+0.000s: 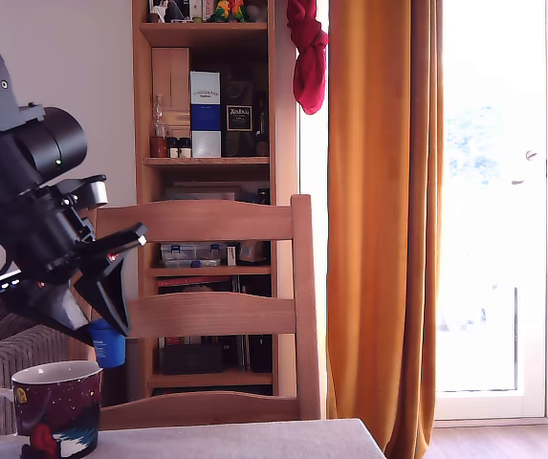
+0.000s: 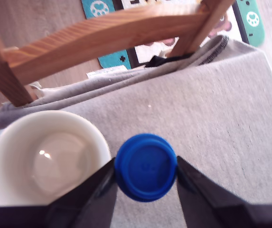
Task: Pick the blue coffee capsule and place it inside the red coffee cup
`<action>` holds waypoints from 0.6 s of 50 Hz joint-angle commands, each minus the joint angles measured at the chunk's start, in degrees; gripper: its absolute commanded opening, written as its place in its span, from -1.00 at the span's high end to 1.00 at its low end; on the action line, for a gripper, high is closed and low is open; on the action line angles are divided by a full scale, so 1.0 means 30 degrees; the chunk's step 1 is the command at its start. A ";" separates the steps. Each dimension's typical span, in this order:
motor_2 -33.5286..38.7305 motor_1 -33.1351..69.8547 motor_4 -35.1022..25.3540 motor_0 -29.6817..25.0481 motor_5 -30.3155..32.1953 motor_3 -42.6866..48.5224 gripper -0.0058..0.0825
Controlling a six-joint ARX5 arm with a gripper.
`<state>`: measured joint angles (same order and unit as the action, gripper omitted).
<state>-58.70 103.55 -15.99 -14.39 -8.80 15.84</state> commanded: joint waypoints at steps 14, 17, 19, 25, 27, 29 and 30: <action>-0.0102 -0.0240 0.0372 0.0685 0.0605 0.0306 0.23; -0.0102 -0.0240 0.0532 0.0860 0.0627 0.0299 0.23; -0.0102 -0.0240 0.0605 0.0991 0.0707 0.0306 0.23; -0.0102 -0.0240 0.1049 0.1268 0.1107 0.0605 0.23; -0.0102 -0.0240 0.1290 0.1348 0.1122 0.0750 0.23; -0.0102 -0.0240 0.1486 0.1443 0.1217 0.0889 0.23; -0.0102 -0.0240 0.1508 0.1472 0.1275 0.0947 0.23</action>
<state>-58.70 103.28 -11.79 -10.33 -5.63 18.48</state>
